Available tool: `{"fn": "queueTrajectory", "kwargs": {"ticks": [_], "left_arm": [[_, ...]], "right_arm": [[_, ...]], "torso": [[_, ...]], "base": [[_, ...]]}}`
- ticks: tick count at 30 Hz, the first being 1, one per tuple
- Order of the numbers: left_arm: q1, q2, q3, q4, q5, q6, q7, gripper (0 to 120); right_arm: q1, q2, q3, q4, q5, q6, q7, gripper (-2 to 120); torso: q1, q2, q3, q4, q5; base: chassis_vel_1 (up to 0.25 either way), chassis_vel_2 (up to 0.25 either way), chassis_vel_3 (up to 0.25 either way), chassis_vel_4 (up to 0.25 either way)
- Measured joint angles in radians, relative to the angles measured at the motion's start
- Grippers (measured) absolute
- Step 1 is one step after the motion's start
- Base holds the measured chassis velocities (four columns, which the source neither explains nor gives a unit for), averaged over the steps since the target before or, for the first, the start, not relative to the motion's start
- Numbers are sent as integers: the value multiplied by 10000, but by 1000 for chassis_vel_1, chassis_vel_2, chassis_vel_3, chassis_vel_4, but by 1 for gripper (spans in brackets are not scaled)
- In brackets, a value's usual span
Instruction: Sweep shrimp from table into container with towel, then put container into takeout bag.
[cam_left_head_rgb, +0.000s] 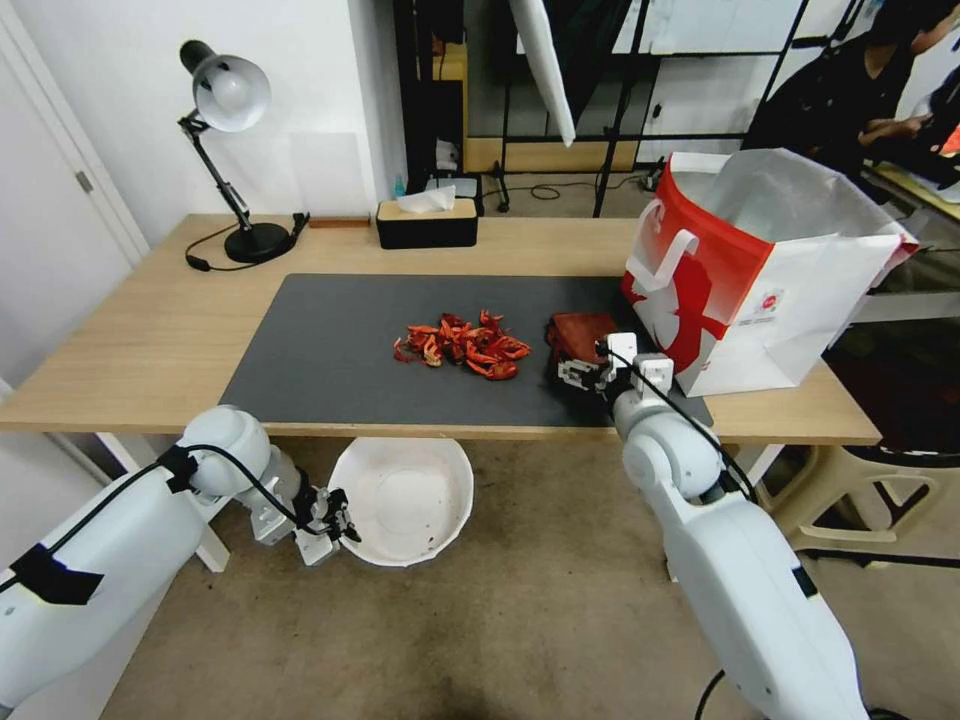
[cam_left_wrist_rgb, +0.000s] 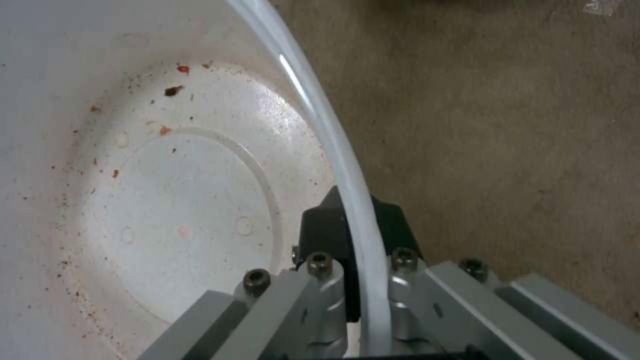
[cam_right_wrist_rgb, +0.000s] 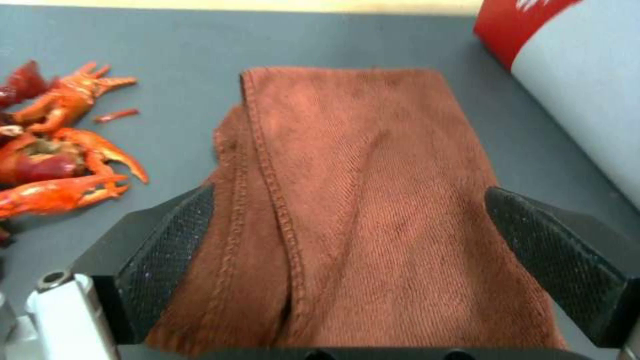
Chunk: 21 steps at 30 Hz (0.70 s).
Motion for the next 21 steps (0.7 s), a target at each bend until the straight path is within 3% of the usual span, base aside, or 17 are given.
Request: {"fn": "queueTrajectory", "kwargs": {"ticks": [13, 21], "left_arm": [[-5, 12, 18, 5, -120, -25, -142, 0], [-163, -63, 32, 113, -262, -27, -204, 0]], "right_arm": [[308, 135, -76, -203, 657, -525, 562, 99], [182, 166, -21, -172, 690, -586, 752, 73]], "torso": [[-2, 0, -1, 0, 0], [-2, 0, -2, -4, -1]], "base": [[0, 0, 0, 0], [0, 0, 0, 0]]}}
